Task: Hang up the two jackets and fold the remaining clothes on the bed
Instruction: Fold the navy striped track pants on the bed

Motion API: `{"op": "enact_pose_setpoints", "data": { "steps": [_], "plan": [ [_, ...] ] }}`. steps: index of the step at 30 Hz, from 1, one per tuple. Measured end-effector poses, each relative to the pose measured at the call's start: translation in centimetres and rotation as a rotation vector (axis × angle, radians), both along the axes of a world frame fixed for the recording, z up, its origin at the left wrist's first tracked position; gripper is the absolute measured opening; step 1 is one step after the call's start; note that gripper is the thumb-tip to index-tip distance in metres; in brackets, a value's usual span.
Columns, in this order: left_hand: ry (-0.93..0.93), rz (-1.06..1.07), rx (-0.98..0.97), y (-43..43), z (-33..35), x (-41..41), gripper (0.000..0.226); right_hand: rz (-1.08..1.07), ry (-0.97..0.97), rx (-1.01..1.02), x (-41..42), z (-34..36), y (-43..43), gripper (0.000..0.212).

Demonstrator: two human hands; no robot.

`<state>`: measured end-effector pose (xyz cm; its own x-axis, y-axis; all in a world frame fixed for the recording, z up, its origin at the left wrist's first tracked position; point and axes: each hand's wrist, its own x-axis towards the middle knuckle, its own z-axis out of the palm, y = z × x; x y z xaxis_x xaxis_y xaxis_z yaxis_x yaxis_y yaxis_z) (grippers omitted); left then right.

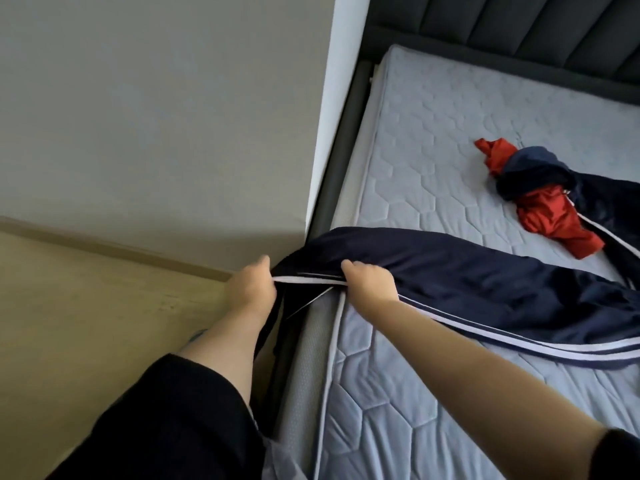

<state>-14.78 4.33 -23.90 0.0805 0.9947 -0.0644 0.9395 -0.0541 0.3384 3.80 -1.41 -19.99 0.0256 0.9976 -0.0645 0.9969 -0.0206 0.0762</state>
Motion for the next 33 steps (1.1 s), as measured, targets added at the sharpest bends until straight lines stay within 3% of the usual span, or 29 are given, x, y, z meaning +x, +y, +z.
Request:
{"op": "enact_pose_setpoints", "data": {
  "steps": [3,6,8,10,11,14,17,20,22,25,27,30,33],
  "plan": [
    [-0.211,0.204,0.193,0.8,1.6,-1.3,0.016,-0.071,0.101,0.219,1.4,2.0,0.9,0.02],
    [-0.12,0.157,0.188,0.3,2.2,-1.5,0.017,-0.053,0.185,0.379,2.1,2.8,0.6,0.02],
    [0.12,0.031,-0.136,-0.7,1.4,-1.3,0.011,0.008,0.171,0.344,2.0,2.5,-0.1,0.022],
    [0.248,-0.068,-0.532,-2.2,0.0,-1.2,0.037,0.08,0.112,0.203,1.5,1.3,-0.9,0.024],
    [0.256,-0.15,-0.625,-2.9,-0.8,-0.8,0.052,0.113,0.077,0.122,1.3,0.5,-1.3,0.024],
    [0.217,-0.377,-0.465,-4.2,-1.8,0.8,0.057,0.117,0.05,-0.023,0.3,-1.8,-2.6,0.023],
    [0.114,-0.398,-0.281,-4.1,-1.2,1.4,0.045,0.01,0.084,-0.039,0.1,-2.7,-3.5,0.025],
    [0.126,-0.42,-0.144,-3.9,-1.1,1.9,0.04,0.095,0.086,0.042,-0.3,-2.3,-3.9,0.023],
    [0.133,-0.39,-0.131,-4.1,-1.1,2.6,0.035,0.112,0.075,0.043,-0.4,-1.8,-3.8,0.035],
    [0.158,-0.321,-0.234,-4.5,-1.5,3.2,0.031,0.047,0.035,-0.14,-0.2,-1.2,-3.4,0.021],
    [0.152,-0.301,-0.278,-4.3,-1.6,3.1,0.027,0.026,0.07,-0.225,-0.1,-0.9,-3.1,0.024],
    [0.126,-0.328,-0.187,-3.9,-1.0,2.6,0.019,-0.024,0.187,-0.334,-0.5,-0.3,-3.3,0.022],
    [0.005,-0.233,-0.064,-3.2,0.3,1.6,0.011,-0.108,0.24,-0.227,0.2,1.1,-2.7,0.019]
  ]
}}
